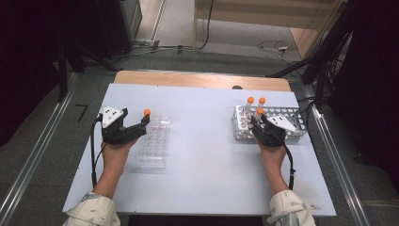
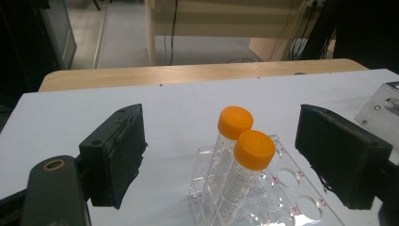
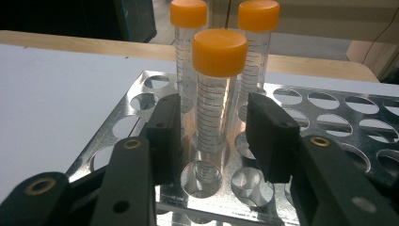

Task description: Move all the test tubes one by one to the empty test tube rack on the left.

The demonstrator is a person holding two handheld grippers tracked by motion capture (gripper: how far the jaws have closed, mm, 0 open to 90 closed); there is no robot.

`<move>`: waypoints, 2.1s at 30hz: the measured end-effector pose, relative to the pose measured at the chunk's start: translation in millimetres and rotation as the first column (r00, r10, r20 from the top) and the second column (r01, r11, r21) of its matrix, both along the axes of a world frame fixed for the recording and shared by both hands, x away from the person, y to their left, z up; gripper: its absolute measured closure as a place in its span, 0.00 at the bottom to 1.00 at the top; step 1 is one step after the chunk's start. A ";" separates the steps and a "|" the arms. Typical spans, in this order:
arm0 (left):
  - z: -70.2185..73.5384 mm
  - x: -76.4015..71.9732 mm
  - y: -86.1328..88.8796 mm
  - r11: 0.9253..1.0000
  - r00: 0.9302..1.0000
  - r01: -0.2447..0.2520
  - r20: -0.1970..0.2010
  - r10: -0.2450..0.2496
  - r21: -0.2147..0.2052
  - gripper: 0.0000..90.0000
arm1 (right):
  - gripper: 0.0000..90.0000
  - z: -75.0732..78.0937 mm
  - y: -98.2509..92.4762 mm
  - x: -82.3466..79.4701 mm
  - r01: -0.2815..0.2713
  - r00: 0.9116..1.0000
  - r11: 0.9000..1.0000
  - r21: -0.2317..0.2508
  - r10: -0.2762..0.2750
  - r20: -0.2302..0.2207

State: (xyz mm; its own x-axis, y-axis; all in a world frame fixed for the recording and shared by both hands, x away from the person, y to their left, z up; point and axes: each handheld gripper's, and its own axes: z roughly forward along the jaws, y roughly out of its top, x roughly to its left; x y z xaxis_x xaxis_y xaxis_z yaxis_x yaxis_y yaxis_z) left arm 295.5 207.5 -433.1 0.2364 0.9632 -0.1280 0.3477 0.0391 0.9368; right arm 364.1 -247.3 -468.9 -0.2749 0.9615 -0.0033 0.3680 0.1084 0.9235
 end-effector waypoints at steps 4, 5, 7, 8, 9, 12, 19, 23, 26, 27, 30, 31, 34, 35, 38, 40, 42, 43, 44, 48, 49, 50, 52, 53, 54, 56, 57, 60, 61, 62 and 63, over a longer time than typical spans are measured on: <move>-0.3 0.1 -0.4 1.000 1.000 0.000 -0.001 0.000 0.000 0.19 | 0.66 -0.8 -0.6 1.2 0.001 1.000 1.000 0.004 -0.001 0.003; -0.3 0.1 -0.4 1.000 1.000 -0.001 -0.002 0.001 0.001 0.19 | 0.67 -0.9 -0.3 1.3 0.001 1.000 1.000 0.004 -0.001 0.003; -0.3 0.1 -0.3 1.000 1.000 -0.003 -0.002 0.003 0.001 0.19 | 0.70 -1.3 0.5 1.2 0.000 1.000 1.000 -0.003 0.000 0.001; -0.2 0.1 -0.2 1.000 1.000 -0.003 -0.003 0.003 0.001 0.19 | 0.71 -1.5 0.6 1.4 -0.001 1.000 1.000 -0.005 0.001 0.001; -0.2 0.0 -0.2 1.000 1.000 -0.003 -0.003 0.003 0.001 0.19 | 0.71 -1.6 0.5 1.5 -0.002 1.000 1.000 -0.005 0.002 -0.001; -0.3 0.0 -0.5 1.000 1.000 -0.001 -0.002 0.001 0.001 0.19 | 0.73 -1.9 0.3 1.7 -0.002 1.000 1.000 -0.005 0.002 -0.001; -0.1 -0.3 -0.9 1.000 1.000 -0.001 -0.001 0.001 0.002 0.19 | 0.79 -2.0 2.0 0.9 -0.006 1.000 1.000 -0.013 0.006 0.004; 0.3 -0.7 -0.6 1.000 1.000 0.001 -0.001 -0.001 0.000 0.19 | 0.79 -0.1 2.7 -0.4 -0.006 1.000 1.000 -0.019 0.007 0.017; 0.5 -0.8 -0.8 1.000 1.000 0.002 0.000 -0.002 0.001 0.19 | 0.79 3.3 2.1 -2.1 -0.004 0.999 1.000 -0.012 0.004 0.032; 0.5 -0.9 -0.8 1.000 1.000 0.002 0.000 -0.002 0.002 0.19 | 0.79 4.5 1.5 -2.5 -0.002 0.999 1.000 -0.008 0.003 0.036; 0.5 -1.0 -0.9 1.000 1.000 -0.001 0.003 0.001 0.003 0.19 | 0.80 9.2 -0.5 -3.7 -0.003 0.999 1.000 0.005 0.003 0.048; 0.7 -1.1 -0.8 1.000 1.000 0.000 0.003 0.000 0.002 0.19 | 0.80 10.9 -0.6 -4.5 -0.004 0.999 1.000 0.008 0.003 0.051; 0.8 -1.2 -0.8 1.000 1.000 -0.001 0.005 0.001 0.002 0.19 | 0.80 18.8 -1.5 -7.5 -0.008 0.997 1.000 0.022 0.006 0.077; 0.8 -1.2 -0.9 1.000 1.000 0.000 0.005 0.000 0.000 0.19 | 0.80 20.7 -2.2 -8.1 -0.009 0.996 1.000 0.026 0.007 0.084; 0.8 -1.2 -1.2 1.000 1.000 0.001 0.007 -0.001 0.000 0.19 | 0.80 25.8 -3.7 -10.0 -0.012 0.995 0.999 0.039 0.008 0.098; 0.9 -1.3 -1.1 1.000 1.000 0.002 0.006 -0.002 0.000 0.19 | 0.80 28.7 -4.7 -11.4 -0.010 0.994 0.999 0.041 0.006 0.112; 1.1 -1.5 -1.8 1.000 1.000 0.002 0.007 -0.002 -0.002 0.19 | 0.80 31.1 -5.1 -13.3 -0.008 0.992 0.999 0.043 0.003 0.123; 1.3 -1.7 -2.5 1.000 1.000 0.005 0.010 -0.005 -0.003 0.19 | 0.80 32.3 -5.2 -14.0 -0.010 0.992 0.999 0.047 0.004 0.126; 1.8 -2.1 -2.9 1.000 1.000 0.006 0.008 -0.006 0.000 0.19 | 0.80 33.8 -5.4 -14.4 -0.012 0.991 0.999 0.045 0.006 0.131; 3.7 -3.4 -3.7 1.000 1.000 0.010 0.017 -0.010 -0.003 0.19 | 0.80 40.6 -4.7 -18.5 -0.028 0.989 0.998 0.056 0.020 0.149; 4.1 -3.7 -3.8 1.000 1.000 0.010 0.019 -0.010 -0.004 0.19 | 0.80 42.3 -3.9 -19.7 -0.032 0.988 0.998 0.060 0.023 0.150; 4.4 -4.0 -3.8 1.000 1.000 0.012 0.020 -0.012 -0.003 0.19 | 0.80 43.9 -3.0 -20.8 -0.039 0.988 0.997 0.062 0.029 0.152; 5.0 -4.4 -4.3 1.000 1.000 0.014 0.022 -0.014 -0.006 0.19 | 0.80 46.4 -0.3 -23.2 -0.055 0.988 0.997 0.063 0.045 0.148; 5.3 -4.6 -4.8 1.000 1.000 0.015 0.025 -0.014 -0.006 0.19 | 0.80 47.2 1.6 -24.3 -0.065 0.988 0.996 0.063 0.055 0.146; 5.9 -5.1 -5.1 1.000 1.000 0.019 0.025 -0.018 -0.003 0.19 | 0.80 47.8 3.9 -25.8 -0.076 0.987 0.995 0.062 0.067 0.144; 7.3 -5.8 -6.8 1.000 0.999 0.025 0.026 -0.025 -0.004 0.19 | 0.80 48.3 9.7 -28.8 -0.100 0.986 0.993 0.058 0.091 0.140; 8.1 -6.4 -7.9 1.000 0.999 0.028 0.028 -0.028 -0.003 0.19 | 0.80 48.4 13.0 -30.4 -0.115 0.984 0.992 0.055 0.106 0.142; 10.3 -8.0 -11.5 0.999 0.998 0.043 0.035 -0.043 -0.002 0.19 | 0.80 48.3 24.2 -35.0 -0.159 0.980 0.986 0.056 0.151 0.129; 10.9 -8.5 -12.8 0.999 0.998 0.048 0.037 -0.048 -0.002 0.19 | 0.80 48.1 28.1 -36.4 -0.173 0.979 0.983 0.056 0.165 0.124; 11.2 -8.9 -14.3 0.998 0.998 0.055 0.038 -0.055 -0.003 0.19 | 0.80 47.6 32.0 -37.5 -0.189 0.976 0.980 0.054 0.182 0.120; 11.6 -9.5 -16.0 0.998 0.998 0.058 0.039 -0.058 0.001 0.19 | 0.80 47.1 36.1 -38.6 -0.203 0.974 0.978 0.052 0.197 0.111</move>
State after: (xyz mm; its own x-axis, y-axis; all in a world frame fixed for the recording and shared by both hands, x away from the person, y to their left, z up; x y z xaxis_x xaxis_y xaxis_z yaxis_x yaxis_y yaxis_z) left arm 285.9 191.5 -421.5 0.2967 0.9477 -0.1175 0.3124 0.0200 0.9497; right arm 325.4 -211.3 -421.8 -0.4629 0.8863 0.0164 0.2459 0.1106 0.9630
